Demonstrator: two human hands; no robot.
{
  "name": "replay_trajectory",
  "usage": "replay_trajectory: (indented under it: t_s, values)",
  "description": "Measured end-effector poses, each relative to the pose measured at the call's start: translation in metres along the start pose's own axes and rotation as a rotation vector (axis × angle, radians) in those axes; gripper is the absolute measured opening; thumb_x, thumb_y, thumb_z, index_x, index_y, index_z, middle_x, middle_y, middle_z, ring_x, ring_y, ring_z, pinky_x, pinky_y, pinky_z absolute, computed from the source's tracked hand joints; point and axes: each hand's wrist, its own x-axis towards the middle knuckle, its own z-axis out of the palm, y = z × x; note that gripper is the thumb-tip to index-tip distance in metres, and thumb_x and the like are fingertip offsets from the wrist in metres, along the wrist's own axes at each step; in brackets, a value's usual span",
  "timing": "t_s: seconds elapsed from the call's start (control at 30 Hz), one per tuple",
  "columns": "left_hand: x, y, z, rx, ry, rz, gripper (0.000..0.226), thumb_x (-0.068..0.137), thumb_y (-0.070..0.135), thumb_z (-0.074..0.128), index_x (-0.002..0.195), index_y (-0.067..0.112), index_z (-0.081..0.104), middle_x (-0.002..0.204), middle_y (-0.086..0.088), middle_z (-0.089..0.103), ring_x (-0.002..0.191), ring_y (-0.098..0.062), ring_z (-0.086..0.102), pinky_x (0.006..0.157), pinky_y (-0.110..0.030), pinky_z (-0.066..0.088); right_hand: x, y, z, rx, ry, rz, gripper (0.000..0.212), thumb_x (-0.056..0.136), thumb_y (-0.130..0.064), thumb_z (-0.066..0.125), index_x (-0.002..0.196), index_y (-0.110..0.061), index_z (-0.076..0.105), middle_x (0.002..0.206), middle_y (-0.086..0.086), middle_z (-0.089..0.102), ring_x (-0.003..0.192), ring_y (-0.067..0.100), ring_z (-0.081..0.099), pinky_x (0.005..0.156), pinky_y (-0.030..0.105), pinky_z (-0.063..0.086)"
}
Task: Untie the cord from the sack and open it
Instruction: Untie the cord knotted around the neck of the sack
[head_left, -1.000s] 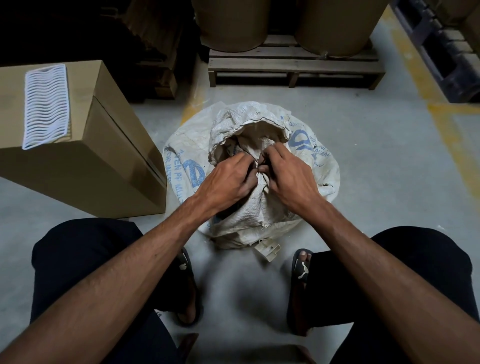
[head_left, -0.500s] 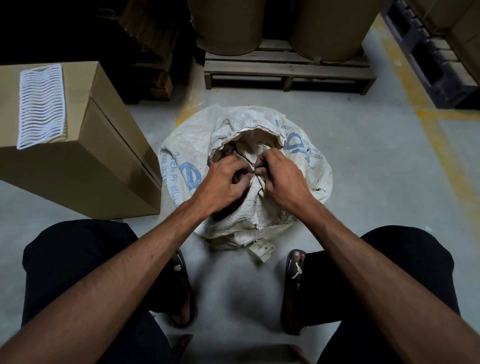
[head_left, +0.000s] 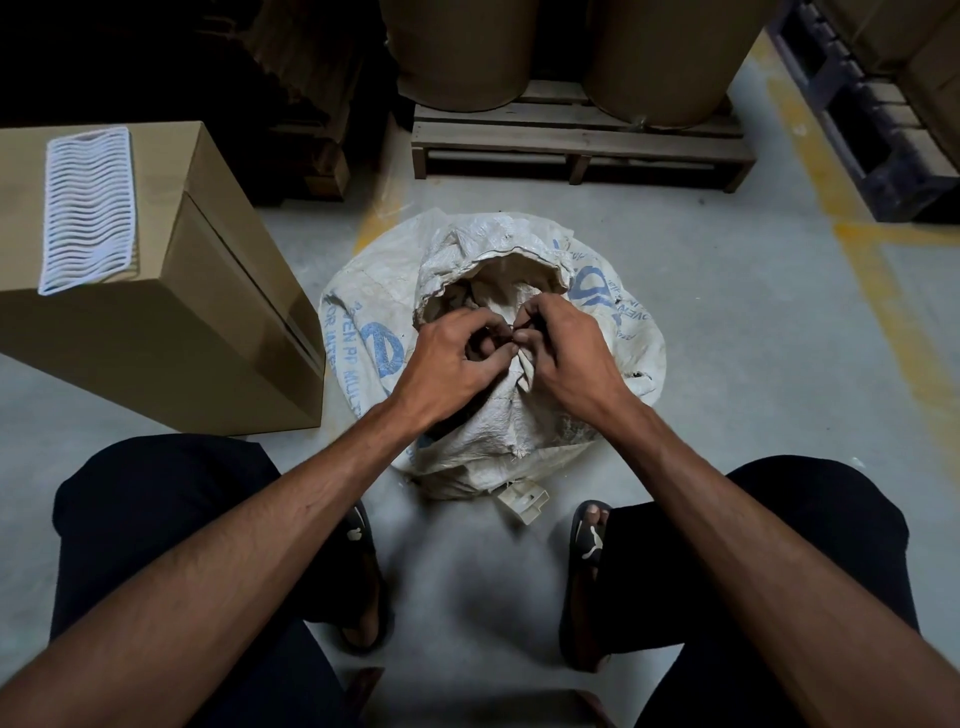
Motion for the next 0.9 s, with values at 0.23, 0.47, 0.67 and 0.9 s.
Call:
replay_trajectory:
  t_s: [0.23,0.47,0.67,0.9]
  values:
    - [0.0010,-0.0012,0.0017,-0.074,-0.021,-0.037,0.016,0.090,0.024,0.077,0.104,0.017,0.072,0.083,0.006,0.066,0.074,-0.011,0.064,0.067,-0.028,0.053,0.0016,-0.0017,0.0002,0.053,0.029,0.014,0.009,0.092,-0.001,0.060,0.100,-0.005,0.061,0.089,0.001,0.063,0.079,0.015,0.057,0.070,0.026,0.043]
    - [0.0025,-0.0036,0.0015,0.023,-0.083,-0.020,0.010,0.093,0.026,0.064,0.096,0.017,0.067,0.085,0.004,0.067,0.071,-0.012,0.057,0.064,-0.036,0.049,0.0004,-0.0006,0.0019,0.049,-0.010,0.042,0.007,0.092,-0.004,0.063,0.098,-0.007,0.063,0.089,0.004,0.067,0.083,0.017,0.061,0.073,0.028,0.047]
    - [0.0008,-0.0039,0.0000,0.082,-0.143,-0.041,0.007,0.094,0.022,0.058,0.094,0.015,0.060,0.080,0.000,0.063,0.068,-0.010,0.051,0.060,-0.029,0.037,0.0041,0.0036,0.0003,0.021,-0.077,0.059,0.008,0.089,-0.008,0.072,0.096,-0.010,0.069,0.087,-0.002,0.065,0.073,-0.007,0.053,0.066,0.004,0.034]
    - [0.0028,-0.0029,-0.0021,0.156,-0.177,0.029,0.009,0.096,0.021,0.057,0.095,0.012,0.056,0.082,-0.003,0.062,0.075,-0.019,0.055,0.065,-0.033,0.038,0.0037,0.0031,0.0003,0.039,-0.041,0.086,0.010,0.089,-0.002,0.065,0.093,-0.010,0.069,0.089,0.003,0.067,0.080,0.011,0.060,0.069,0.006,0.038]
